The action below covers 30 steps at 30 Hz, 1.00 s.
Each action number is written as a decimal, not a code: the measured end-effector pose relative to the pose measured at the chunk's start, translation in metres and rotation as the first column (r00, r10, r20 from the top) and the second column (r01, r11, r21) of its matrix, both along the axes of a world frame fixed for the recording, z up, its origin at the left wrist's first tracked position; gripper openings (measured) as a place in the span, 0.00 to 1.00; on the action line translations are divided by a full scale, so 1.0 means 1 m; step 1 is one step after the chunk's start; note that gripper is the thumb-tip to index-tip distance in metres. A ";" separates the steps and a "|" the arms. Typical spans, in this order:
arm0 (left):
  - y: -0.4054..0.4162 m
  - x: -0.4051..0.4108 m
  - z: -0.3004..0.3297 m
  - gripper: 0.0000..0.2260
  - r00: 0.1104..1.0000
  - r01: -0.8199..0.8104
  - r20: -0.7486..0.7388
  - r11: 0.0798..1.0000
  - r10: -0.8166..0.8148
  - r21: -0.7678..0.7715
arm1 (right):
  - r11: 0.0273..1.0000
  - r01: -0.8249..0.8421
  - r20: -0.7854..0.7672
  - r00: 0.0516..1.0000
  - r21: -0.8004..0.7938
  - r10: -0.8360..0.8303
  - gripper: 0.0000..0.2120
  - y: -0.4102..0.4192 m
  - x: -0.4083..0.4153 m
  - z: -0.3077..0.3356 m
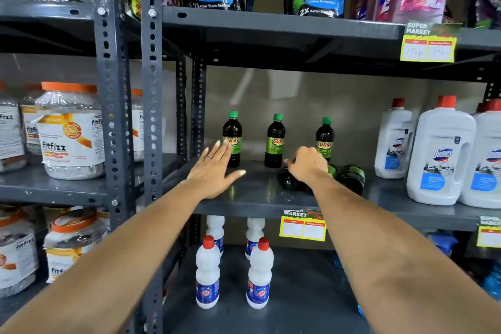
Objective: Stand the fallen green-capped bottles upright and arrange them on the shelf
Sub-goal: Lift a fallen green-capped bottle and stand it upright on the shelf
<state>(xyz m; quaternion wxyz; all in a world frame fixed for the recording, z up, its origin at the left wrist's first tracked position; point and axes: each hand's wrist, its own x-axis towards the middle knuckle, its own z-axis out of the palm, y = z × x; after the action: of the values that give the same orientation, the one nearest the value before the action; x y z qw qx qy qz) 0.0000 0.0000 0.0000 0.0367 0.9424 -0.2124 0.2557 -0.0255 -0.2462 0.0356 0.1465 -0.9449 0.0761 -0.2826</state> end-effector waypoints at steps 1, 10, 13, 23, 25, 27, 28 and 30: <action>0.006 -0.001 -0.006 0.39 0.999 0.001 -0.036 0.999 0.000 0.035 | 1.000 -0.007 -0.013 1.000 0.013 0.007 0.17 0.001 0.001 0.001; 0.054 -0.007 -0.029 0.54 0.939 0.025 -0.342 0.999 -0.031 -0.021 | 0.982 0.141 -0.166 0.979 0.128 -0.119 0.25 0.005 0.020 0.013; 0.051 -0.011 -0.026 0.58 0.913 -0.024 -0.405 0.997 0.051 0.073 | 0.965 0.162 -0.291 0.952 0.206 -0.098 0.30 0.008 0.033 0.013; 0.048 -0.009 -0.023 0.63 0.880 -0.129 -0.443 0.984 0.170 0.122 | 0.695 0.063 -0.152 0.986 0.716 0.066 0.25 0.001 0.043 0.002; 0.048 -0.011 -0.024 0.62 0.883 -0.130 -0.435 0.983 0.176 0.133 | 0.598 -0.011 -0.043 0.996 0.801 0.077 0.29 0.011 0.037 -0.004; 0.047 -0.012 -0.024 0.62 0.888 -0.135 -0.423 0.982 0.178 0.131 | 0.459 -0.091 0.057 0.995 0.884 0.087 0.31 0.025 0.032 -0.010; 0.048 -0.013 -0.024 0.62 0.889 -0.130 -0.425 0.984 0.172 0.125 | 0.366 -0.121 0.086 0.990 0.923 0.110 0.30 0.033 0.028 -0.014; 0.048 -0.014 -0.025 0.62 0.894 -0.120 -0.419 0.987 0.156 0.110 | 0.206 -0.164 0.122 0.972 0.965 0.199 0.26 0.048 0.025 -0.022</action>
<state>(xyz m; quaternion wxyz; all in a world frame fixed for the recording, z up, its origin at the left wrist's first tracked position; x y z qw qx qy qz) -0.0138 0.0475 -0.0245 0.0255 0.9889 -0.1420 0.0366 -0.0001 -0.1982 0.0136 0.7307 -0.6559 0.1257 -0.1416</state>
